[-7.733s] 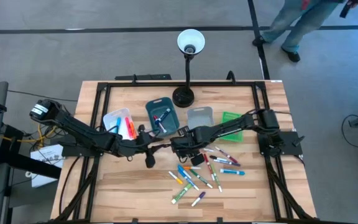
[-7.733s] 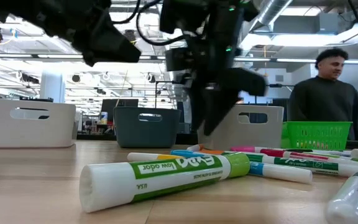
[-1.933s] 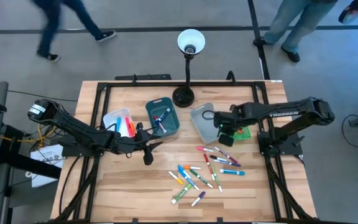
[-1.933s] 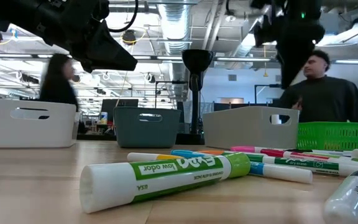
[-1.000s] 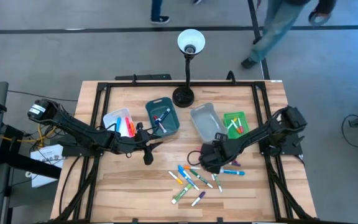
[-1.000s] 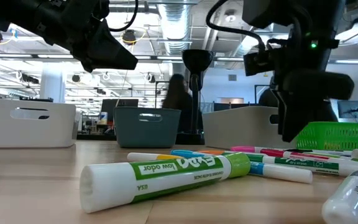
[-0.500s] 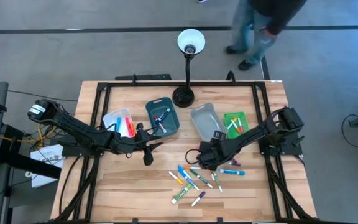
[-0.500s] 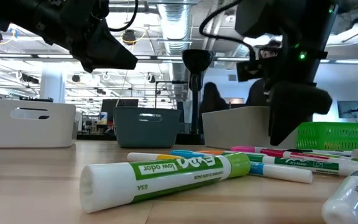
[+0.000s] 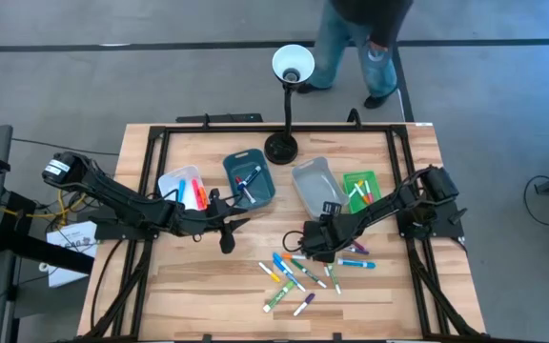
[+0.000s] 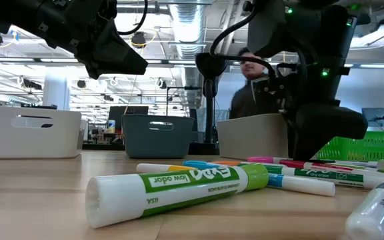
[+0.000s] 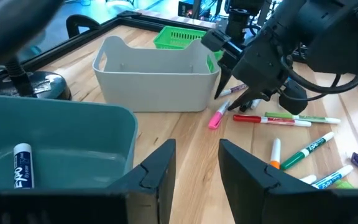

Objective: Pick & Place Markers
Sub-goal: Put the orange highlighter pen into the green bin

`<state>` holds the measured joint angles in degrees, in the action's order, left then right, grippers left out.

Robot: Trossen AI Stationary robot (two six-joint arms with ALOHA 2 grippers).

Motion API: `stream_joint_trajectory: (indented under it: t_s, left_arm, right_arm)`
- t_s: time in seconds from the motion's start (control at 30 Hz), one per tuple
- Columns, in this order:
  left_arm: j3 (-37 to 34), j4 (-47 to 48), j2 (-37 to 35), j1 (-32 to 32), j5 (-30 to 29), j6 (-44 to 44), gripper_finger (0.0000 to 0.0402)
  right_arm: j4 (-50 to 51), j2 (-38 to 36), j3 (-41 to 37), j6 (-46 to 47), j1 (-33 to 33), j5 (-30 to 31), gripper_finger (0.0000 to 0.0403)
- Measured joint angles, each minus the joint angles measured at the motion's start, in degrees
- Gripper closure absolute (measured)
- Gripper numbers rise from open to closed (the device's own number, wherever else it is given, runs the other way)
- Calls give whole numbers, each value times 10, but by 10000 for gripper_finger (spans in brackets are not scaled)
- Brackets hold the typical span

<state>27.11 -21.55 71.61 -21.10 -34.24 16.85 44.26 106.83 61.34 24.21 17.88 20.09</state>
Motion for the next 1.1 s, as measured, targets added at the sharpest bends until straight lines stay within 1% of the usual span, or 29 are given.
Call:
stream_joint_trajectory:
  t_s: [0.17,0.27,0.3,0.37,0.5,0.57,0.7,0.8,0.9,1.0,1.1]
  left_arm:
    - [0,0,0,0,0,1,284]
    - [0,0,0,0,0,1,284]
    - [0,0,0,0,0,1,284]
    - [0,0,0,0,0,1,284]
    - [0,0,0,0,0,1,284]
    - [0,0,0,0,0,1,284]
    - [0,0,0,0,0,1,284]
    - [0,0,0,0,0,1,284]
    - [0,0,0,0,0,1,284]
    - [0,0,0,0,0,1,284]
    - [0,0,0,0,0,1,284]
  right_arm:
    - [-11,-1,0,-18,-15,-48,339]
    - [-11,-2,0,-18,-18,-51,381]
    - [-11,-2,0,-20,-18,-51,387]
    - [-11,-4,0,-22,-13,-47,387]
    - [2,-8,8,-22,-4,-51,362]
    - [15,-16,22,-22,2,-52,359]
    - [45,-37,45,-22,14,-47,380]
    - [84,-59,60,-22,19,-26,394]
    - [135,-92,66,-2,24,-6,395]
    - [184,-132,67,17,25,-3,392]
    - [228,-173,67,28,25,-3,402]
